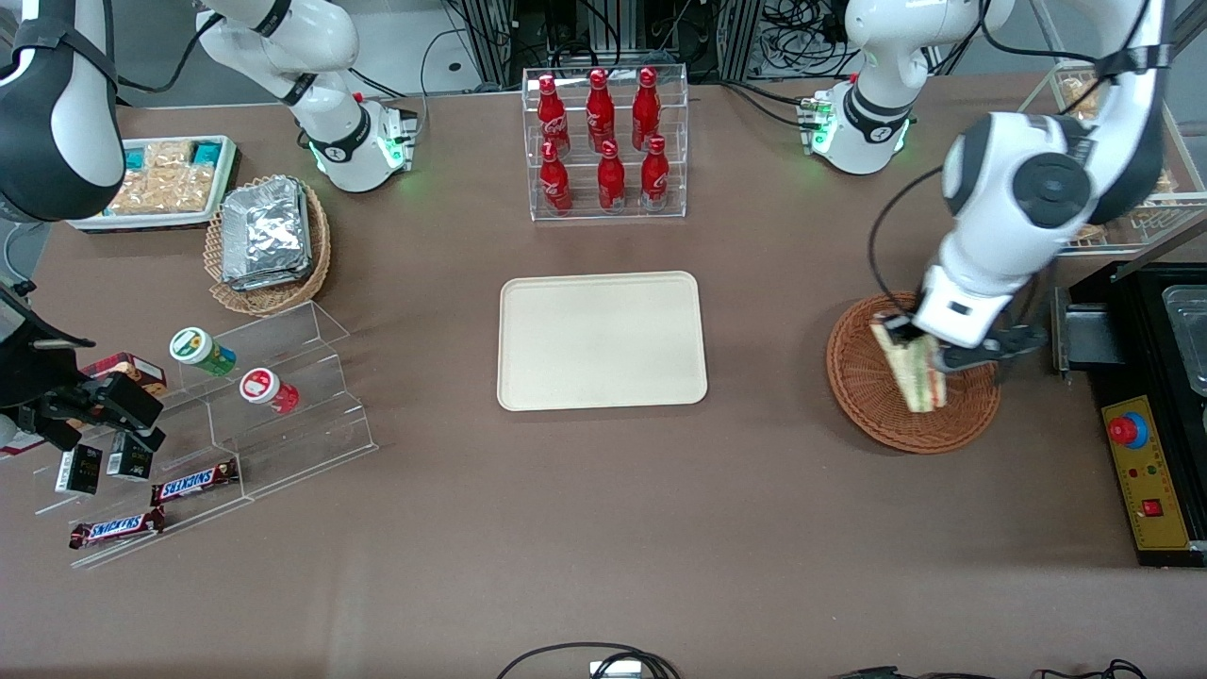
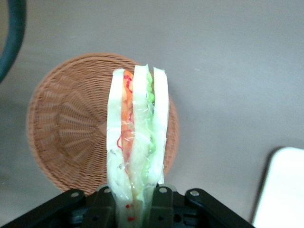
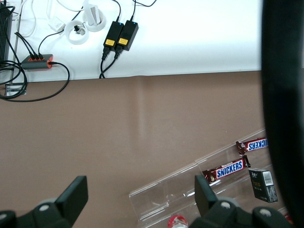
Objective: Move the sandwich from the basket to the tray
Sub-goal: 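Carry the held sandwich with the left gripper over the beige tray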
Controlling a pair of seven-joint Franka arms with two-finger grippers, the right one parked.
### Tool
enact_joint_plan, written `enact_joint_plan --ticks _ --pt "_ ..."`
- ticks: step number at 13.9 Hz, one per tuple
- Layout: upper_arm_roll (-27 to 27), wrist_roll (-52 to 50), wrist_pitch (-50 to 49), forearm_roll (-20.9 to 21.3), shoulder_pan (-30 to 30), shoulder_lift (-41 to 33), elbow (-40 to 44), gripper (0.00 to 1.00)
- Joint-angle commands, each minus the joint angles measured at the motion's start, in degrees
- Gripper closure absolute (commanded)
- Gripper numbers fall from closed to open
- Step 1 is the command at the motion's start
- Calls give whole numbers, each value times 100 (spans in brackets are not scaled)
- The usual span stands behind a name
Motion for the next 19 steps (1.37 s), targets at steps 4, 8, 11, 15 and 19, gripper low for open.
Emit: enact_joint_plan --ticks 4,8,11,15,19 --pt "-1199 116 -46 77 11 302 300 100" --pt "-1562 37 -37 375 -391 758 431 100" --pt "-1562 -164 59 376 -884 1093 546 100" --pt "-1553 -1218 183 683 -1359 1716 766 100" --pt "-1553 -2378 324 1218 -1746 2349 977 100"
